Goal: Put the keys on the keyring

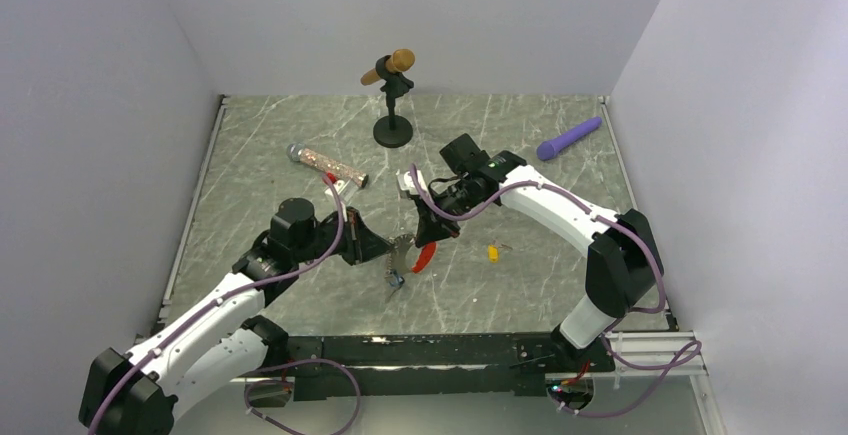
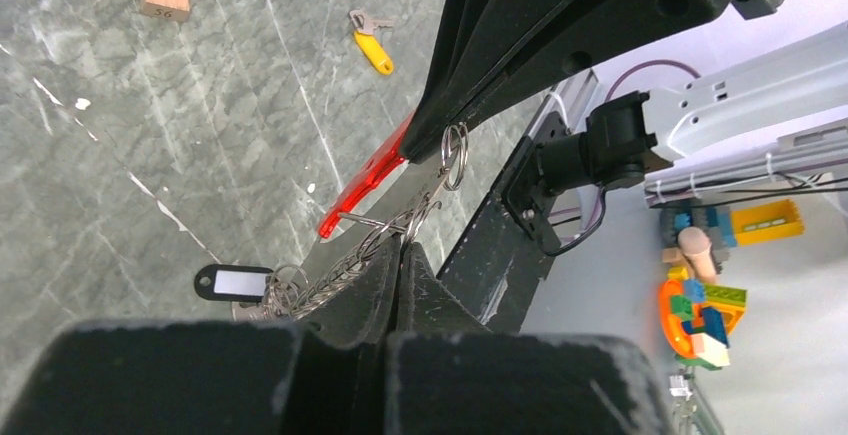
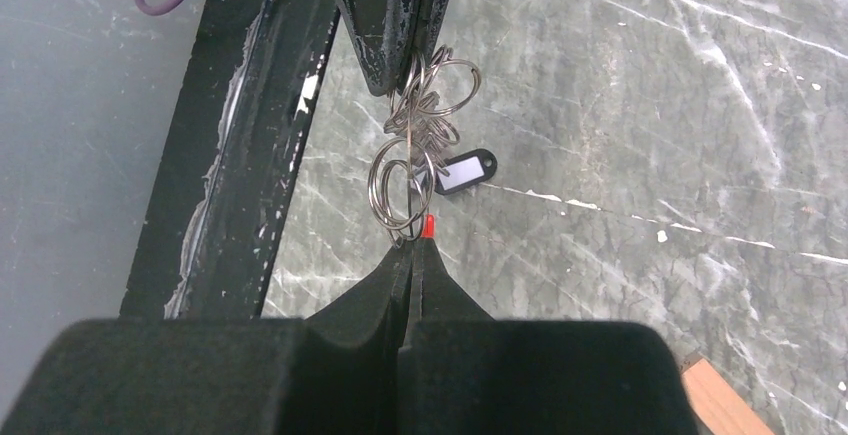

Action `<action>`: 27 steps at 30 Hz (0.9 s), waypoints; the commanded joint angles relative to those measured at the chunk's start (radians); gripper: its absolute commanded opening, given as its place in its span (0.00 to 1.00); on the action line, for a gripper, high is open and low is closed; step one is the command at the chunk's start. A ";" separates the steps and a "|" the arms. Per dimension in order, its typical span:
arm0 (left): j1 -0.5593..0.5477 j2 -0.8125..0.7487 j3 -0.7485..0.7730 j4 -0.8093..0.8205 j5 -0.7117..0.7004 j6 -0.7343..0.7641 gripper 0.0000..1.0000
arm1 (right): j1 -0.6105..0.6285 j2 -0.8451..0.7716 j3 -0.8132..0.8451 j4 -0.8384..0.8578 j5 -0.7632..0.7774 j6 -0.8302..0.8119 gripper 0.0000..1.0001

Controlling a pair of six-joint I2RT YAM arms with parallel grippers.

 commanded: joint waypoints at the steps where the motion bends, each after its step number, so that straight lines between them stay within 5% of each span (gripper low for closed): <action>1: 0.000 -0.021 0.060 -0.088 -0.025 0.139 0.00 | 0.007 -0.018 0.015 0.022 -0.059 -0.011 0.00; 8: -0.001 -0.020 0.128 -0.195 -0.026 0.225 0.00 | 0.031 -0.013 0.022 -0.016 -0.063 -0.056 0.06; 18: -0.001 -0.009 0.310 -0.490 -0.051 0.511 0.00 | 0.033 -0.031 0.054 -0.174 -0.156 -0.238 0.45; 27: -0.028 0.049 0.513 -0.729 -0.072 0.877 0.00 | 0.004 -0.025 0.117 -0.244 -0.248 -0.277 0.49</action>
